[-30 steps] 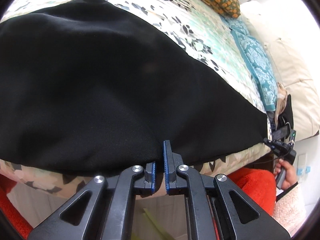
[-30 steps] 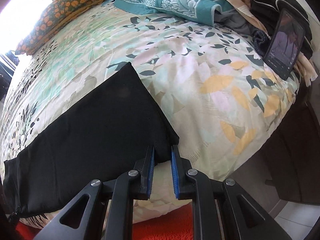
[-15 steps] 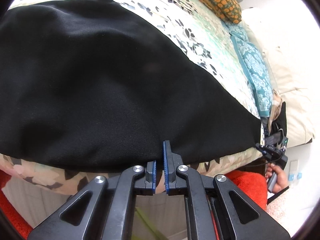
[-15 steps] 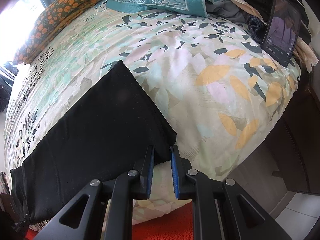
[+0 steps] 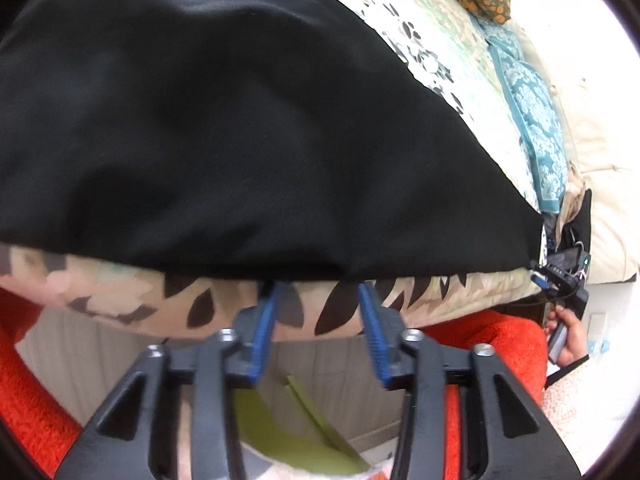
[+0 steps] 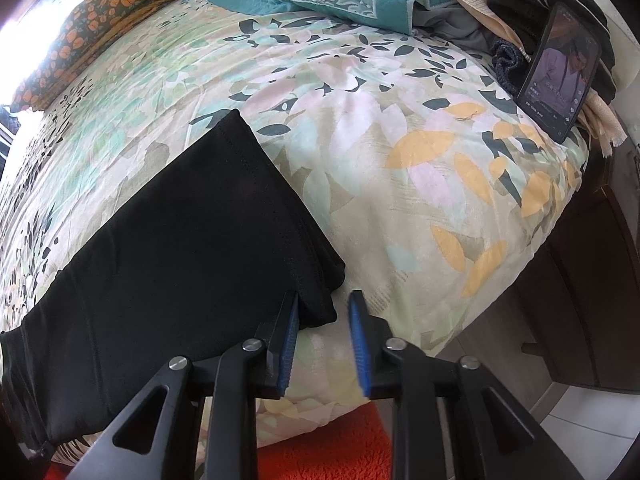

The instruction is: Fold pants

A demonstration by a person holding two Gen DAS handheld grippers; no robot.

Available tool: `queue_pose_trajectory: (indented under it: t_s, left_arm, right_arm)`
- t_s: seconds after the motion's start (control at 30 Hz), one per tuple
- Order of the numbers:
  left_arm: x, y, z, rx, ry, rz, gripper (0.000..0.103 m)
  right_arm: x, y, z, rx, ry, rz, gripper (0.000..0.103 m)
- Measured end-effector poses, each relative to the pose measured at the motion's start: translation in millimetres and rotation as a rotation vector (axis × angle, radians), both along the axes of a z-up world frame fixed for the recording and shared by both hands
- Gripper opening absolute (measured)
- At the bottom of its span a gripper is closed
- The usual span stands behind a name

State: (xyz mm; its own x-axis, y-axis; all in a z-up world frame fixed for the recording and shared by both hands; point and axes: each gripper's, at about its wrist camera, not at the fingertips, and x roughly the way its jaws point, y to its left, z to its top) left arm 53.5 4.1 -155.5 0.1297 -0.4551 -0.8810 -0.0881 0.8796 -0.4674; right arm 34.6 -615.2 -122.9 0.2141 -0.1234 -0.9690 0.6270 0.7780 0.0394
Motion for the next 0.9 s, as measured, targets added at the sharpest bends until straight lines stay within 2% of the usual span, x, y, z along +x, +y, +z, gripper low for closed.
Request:
queue_pose_trajectory:
  t_s: [0.03,0.07,0.13,0.2,0.27,0.3,0.33,0.37,0.4,0.43,0.5,0.53,0.57,0.63,0.67,0.77,0.83,0.9]
  left_arm:
    - [-7,9,9,0.003,-0.024,0.019,0.063]
    - [-11,21,19,-0.003,-0.056,0.040,0.063]
    - [-10,52,38,0.018,-0.132,0.119,0.063]
    - [3,94,54,0.081,-0.235,0.233,0.064]
    - [24,132,54,0.189,-0.285,0.297,0.071]
    - [37,145,43,0.282,-0.260,0.279,0.071]
    - [51,156,26,0.420,-0.195,0.242,0.065]
    - [60,165,11,0.514,-0.166,0.209,0.028]
    - [62,175,10,0.587,-0.206,0.213,0.012]
    - [63,184,14,0.608,-0.218,0.245,0.011]
    - [62,203,18,0.494,-0.181,0.345,0.011]
    - [59,206,21,0.464,-0.183,0.376,0.012]
    - [55,205,24,0.442,-0.191,0.384,0.016]
    - [46,194,31,0.411,-0.213,0.361,0.049]
    - [41,187,34,0.417,-0.230,0.342,0.075]
    - [32,157,42,0.470,-0.284,0.274,0.078]
    - [34,147,32,0.542,-0.230,0.231,0.078]
    - [37,150,19,0.617,-0.147,0.235,0.079]
  right_arm:
    - [-1,-2,-2,0.011,0.003,-0.009,0.075]
    - [-2,-3,-3,0.028,-0.001,-0.013,0.081]
    - [-4,-4,-3,0.030,-0.006,-0.023,0.081]
    - [-6,-3,0,0.010,-0.008,-0.026,0.081]
    - [-7,-1,6,-0.022,-0.013,-0.034,0.081]
    - [-7,-1,9,-0.039,-0.020,-0.044,0.081]
    - [-9,-2,13,-0.054,-0.031,-0.058,0.081]
    - [-11,-3,17,-0.067,-0.046,-0.078,0.081]
    - [-15,-4,23,-0.085,-0.066,-0.101,0.081]
    - [-18,-2,31,-0.120,-0.087,-0.123,0.081]
    - [-23,11,54,-0.224,-0.139,-0.125,0.081]
    - [-21,25,65,-0.261,-0.168,-0.089,0.082]
    - [-16,42,74,-0.264,-0.202,-0.031,0.082]
    - [1,88,81,-0.164,-0.262,0.138,0.089]
    - [14,117,80,-0.099,-0.273,0.238,0.089]
    - [46,215,62,0.003,-0.272,0.505,0.089]
    - [60,278,40,0.027,-0.267,0.641,0.089]
    - [70,329,7,0.024,-0.203,0.766,0.089]
